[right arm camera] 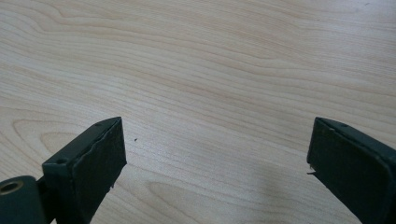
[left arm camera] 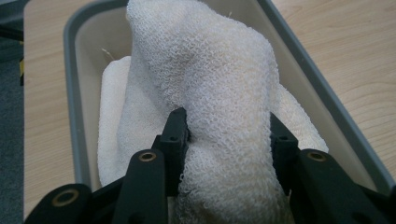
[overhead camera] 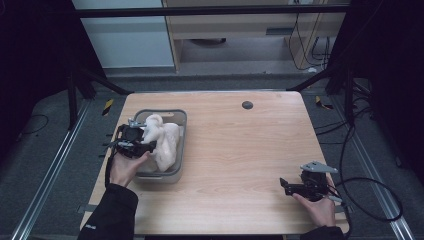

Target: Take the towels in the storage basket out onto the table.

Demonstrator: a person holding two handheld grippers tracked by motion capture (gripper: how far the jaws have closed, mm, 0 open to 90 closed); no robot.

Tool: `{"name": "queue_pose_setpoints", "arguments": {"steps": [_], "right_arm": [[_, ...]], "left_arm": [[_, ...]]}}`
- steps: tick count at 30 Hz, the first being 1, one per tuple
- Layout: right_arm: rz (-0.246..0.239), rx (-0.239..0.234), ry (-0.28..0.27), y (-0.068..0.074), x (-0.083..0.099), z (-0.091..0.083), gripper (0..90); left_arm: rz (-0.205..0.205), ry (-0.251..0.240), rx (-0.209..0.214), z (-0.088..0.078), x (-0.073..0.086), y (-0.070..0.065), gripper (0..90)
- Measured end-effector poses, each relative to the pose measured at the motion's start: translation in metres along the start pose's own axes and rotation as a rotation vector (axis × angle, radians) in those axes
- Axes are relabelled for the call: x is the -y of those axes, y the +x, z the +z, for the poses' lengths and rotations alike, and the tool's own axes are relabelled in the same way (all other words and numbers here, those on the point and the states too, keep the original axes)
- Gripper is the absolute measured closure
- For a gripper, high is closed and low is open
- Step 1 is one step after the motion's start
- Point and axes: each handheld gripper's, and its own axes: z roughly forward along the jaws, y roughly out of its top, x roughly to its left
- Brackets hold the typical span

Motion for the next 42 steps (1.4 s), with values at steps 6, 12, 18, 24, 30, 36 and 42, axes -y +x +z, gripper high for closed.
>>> {"name": "queue_pose_setpoints", "arguments": {"steps": [6,12,18,24,30,36,42], "right_arm": [[-0.004,0.003,-0.003,0.0,0.0,0.0,4.6],[-0.005,0.002,-0.003,0.0,0.0,0.0,4.6],[-0.003,0.002,-0.002,0.0,0.0,0.0,4.6],[-0.004,0.003,-0.003,0.0,0.0,0.0,4.6],[-0.003,0.002,-0.002,0.0,0.0,0.0,4.7],[-0.004,0.002,-0.003,-0.001,0.0,0.0,4.6],[0.004,0.0,0.0,0.0,0.0,0.0,4.6]], "left_arm": [[-0.001,-0.045,0.003,-0.02,-0.007,0.004,59.4],[0.007,-0.078,0.01,-0.037,-0.014,0.006,59.4],[0.011,-0.113,0.022,-0.053,-0.02,0.006,59.4],[0.019,-0.145,0.027,-0.068,-0.027,0.006,59.4],[0.023,-0.173,0.042,-0.079,-0.032,0.006,59.4],[0.023,-0.192,0.062,-0.09,-0.036,0.007,59.3],[0.02,-0.229,0.072,-0.103,-0.039,0.008,59.3]]}}
